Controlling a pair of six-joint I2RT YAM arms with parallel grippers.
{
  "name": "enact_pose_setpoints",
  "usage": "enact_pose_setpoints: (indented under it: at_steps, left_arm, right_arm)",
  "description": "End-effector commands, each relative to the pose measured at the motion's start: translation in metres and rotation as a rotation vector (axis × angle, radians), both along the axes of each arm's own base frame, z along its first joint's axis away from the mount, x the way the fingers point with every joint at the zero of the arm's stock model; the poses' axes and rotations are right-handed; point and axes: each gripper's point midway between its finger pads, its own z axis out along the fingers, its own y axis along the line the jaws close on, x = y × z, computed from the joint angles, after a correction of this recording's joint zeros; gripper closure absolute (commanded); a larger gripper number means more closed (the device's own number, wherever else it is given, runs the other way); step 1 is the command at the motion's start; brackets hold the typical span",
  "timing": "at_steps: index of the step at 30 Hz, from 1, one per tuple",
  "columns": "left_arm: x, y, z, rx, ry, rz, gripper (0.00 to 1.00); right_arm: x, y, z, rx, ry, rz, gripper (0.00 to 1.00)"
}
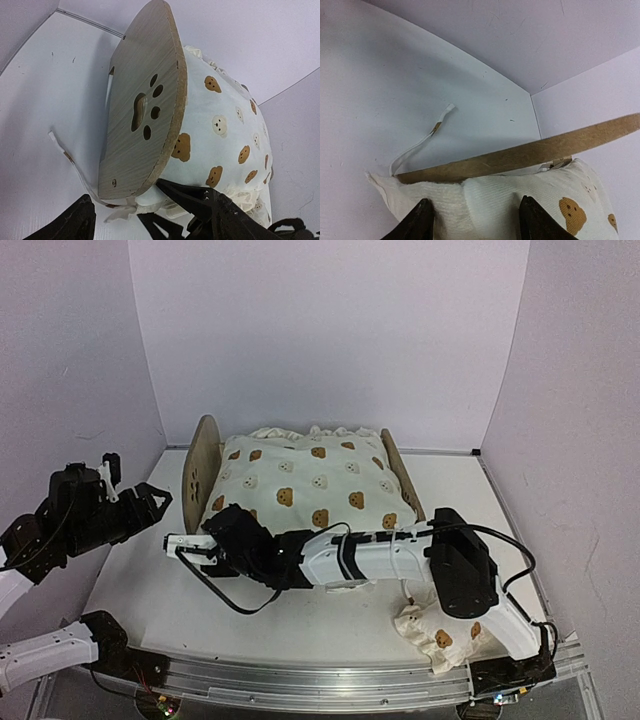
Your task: Set up the pet bed
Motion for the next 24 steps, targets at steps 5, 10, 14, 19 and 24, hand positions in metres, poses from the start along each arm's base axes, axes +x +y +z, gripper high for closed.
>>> enact_pose_setpoints:
  at_steps: [5,10,14,19,24]
  left_arm:
    - [-0.004,-0.002,0.003,-0.033,-0.012,-0.015,0.19]
    - [-0.006,-0.005,0.009,-0.013,-0.028,-0.052,0.18]
    - [-0.009,-0.006,0.012,-0.019,-0.041,-0.07,0.15]
    - [-0.013,-0.011,0.021,-0.026,-0.066,-0.115,0.13]
    - [-0.018,-0.025,0.037,-0.029,-0.105,-0.214,0.14]
  right_arm:
    - [0.02,-0.001,0.045,0.205,0.229,-0.029,0.87]
    - [0.019,-0.019,0.055,0.245,0.382,-0.021,1.0]
    - [0.025,-0.037,0.08,0.333,0.609,0.014,1.0]
    - [0.049,-0.064,0.095,0.444,0.945,0.03,1.0]
    - [0.07,-0.078,0.092,0.504,1.206,0.012,1.0]
